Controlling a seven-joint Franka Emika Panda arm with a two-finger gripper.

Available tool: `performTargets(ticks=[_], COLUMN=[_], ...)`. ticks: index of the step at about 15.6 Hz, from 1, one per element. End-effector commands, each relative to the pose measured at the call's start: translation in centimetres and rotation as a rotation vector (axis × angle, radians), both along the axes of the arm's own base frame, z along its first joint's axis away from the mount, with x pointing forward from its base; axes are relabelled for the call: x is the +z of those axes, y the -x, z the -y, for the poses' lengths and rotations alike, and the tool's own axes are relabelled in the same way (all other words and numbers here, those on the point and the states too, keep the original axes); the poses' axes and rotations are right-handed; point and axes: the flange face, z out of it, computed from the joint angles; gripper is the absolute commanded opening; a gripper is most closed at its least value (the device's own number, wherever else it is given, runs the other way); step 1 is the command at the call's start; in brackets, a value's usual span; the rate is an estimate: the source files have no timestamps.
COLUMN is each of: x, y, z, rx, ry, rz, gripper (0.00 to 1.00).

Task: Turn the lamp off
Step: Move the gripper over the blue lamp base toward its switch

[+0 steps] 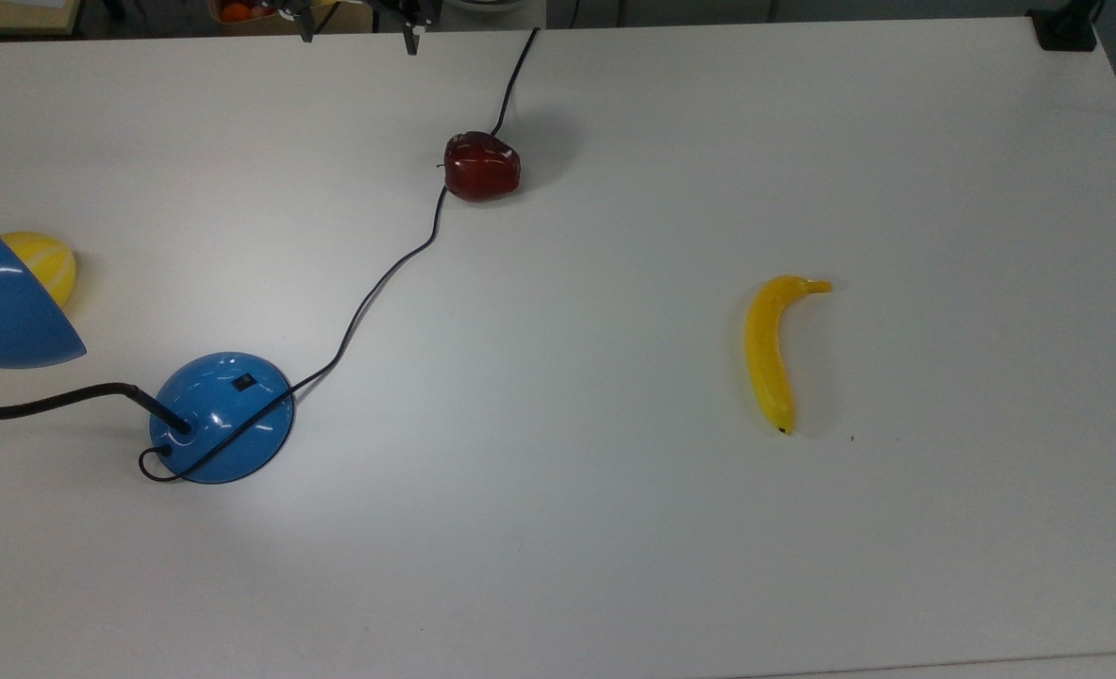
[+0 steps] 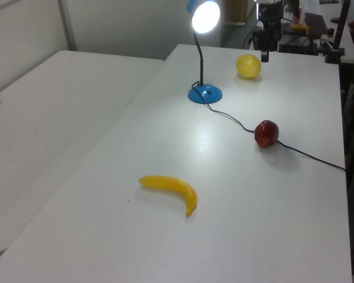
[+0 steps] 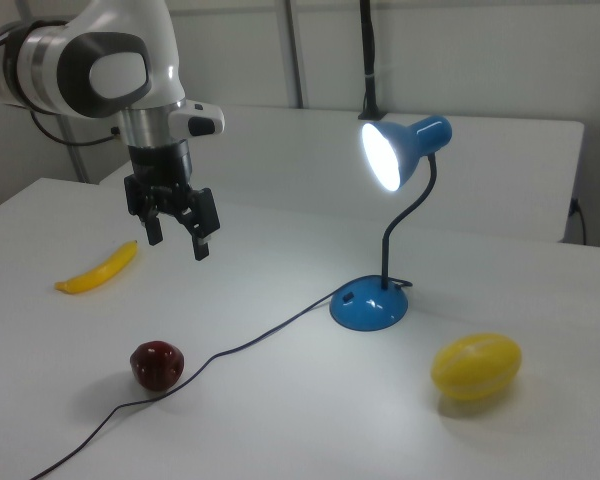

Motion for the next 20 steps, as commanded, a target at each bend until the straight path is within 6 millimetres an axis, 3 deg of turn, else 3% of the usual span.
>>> performTargets(ticks=[1,4,6,7,10,11,16,20], x=[-2.3,-4.4,-5.7,-6.1,-7.9,-8.6,-11.1,-14.9], y=[-1.6,-3.2,-4.6,-5.3,-7.0,-7.6,-12.2,-14.5], z=[0.4,1.1,1.8,2.0,3.7,4.1,7.0,8.4], rx=[0.015,-0.001,-0.043,-0.076,-0.118,-0.129,-0.323,-0.409], ry=[-0.002,-0.005,0.002,0.006,0.018,0.022,0.036,0.038], rz=[0.036,0.058,0.109,0.136,0.208,0.231,0.387,0.511], gripper=[1.00,1.00,0.90,0.81,0.33,0.25,0.15,0.13])
